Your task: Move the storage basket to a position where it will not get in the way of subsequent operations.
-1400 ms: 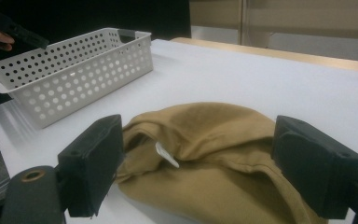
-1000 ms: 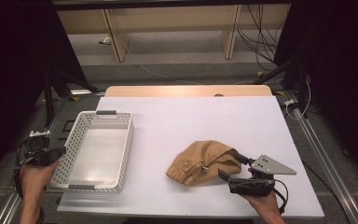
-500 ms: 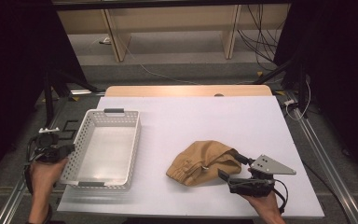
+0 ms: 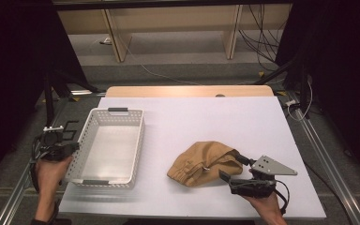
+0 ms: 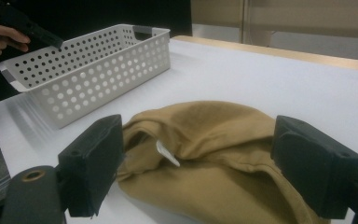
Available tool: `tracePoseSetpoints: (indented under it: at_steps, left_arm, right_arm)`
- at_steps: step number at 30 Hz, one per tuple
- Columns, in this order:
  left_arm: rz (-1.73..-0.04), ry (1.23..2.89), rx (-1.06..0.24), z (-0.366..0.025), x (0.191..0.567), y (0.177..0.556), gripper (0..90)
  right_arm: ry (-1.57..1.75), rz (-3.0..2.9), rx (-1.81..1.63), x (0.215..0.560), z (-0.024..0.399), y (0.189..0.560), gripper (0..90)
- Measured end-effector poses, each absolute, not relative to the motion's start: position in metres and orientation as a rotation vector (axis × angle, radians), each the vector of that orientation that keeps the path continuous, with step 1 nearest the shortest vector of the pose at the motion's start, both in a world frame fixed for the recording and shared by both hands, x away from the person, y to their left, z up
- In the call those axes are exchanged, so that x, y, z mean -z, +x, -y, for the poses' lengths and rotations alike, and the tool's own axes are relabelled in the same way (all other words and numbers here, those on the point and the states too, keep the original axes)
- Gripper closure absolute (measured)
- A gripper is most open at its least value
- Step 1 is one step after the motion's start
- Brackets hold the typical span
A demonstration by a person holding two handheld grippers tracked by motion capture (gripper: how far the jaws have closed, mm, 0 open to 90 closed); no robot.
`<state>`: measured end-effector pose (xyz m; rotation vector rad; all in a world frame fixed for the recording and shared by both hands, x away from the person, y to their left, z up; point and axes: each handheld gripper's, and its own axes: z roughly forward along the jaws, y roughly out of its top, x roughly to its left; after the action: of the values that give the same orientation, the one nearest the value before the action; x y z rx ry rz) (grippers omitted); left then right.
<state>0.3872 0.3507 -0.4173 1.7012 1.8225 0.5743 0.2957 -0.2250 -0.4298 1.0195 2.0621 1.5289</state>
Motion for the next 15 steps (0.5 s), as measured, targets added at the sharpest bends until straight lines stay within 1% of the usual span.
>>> tracePoseSetpoints:
  at_steps: [3,7,15]
  left_arm:
    - [-1.821,1.705,-0.589,-0.3478,0.4175,0.3893,83.7]
    - [-1.816,1.692,-0.564,-0.3445,0.4178,0.3921,83.8]
    - [-1.814,1.693,-0.566,-0.3405,0.4179,0.3938,83.8]
  right_arm:
    - [1.022,-2.062,-1.531,0.4298,0.2251,0.2958,18.2]
    - [1.02,-2.064,-1.53,0.43,0.2246,0.2957,18.2]
    - [1.02,-2.065,-1.531,0.43,0.2246,0.2956,18.2]
